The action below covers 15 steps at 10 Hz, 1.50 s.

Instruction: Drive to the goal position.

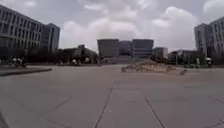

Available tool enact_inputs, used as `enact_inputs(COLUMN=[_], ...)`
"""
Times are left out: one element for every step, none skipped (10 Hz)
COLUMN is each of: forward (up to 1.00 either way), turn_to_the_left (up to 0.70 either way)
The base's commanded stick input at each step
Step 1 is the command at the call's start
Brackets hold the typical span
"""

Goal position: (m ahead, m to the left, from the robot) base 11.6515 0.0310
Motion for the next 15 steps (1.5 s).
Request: enact_inputs(forward=[0.70, 0.70, 0.70, 0.70, 0.70, 0.70, 0.70, 0.70, 0.70, 0.70, 0.70, 0.70, 0.70, 0.70, 0.70], turn_to_the_left=[0.00, 0.00, 0.00, 0.00, 0.00, 0.00, 0.00, 0.00, 0.00, 0.00, 0.00, 0.00, 0.00, 0.00, 0.00])
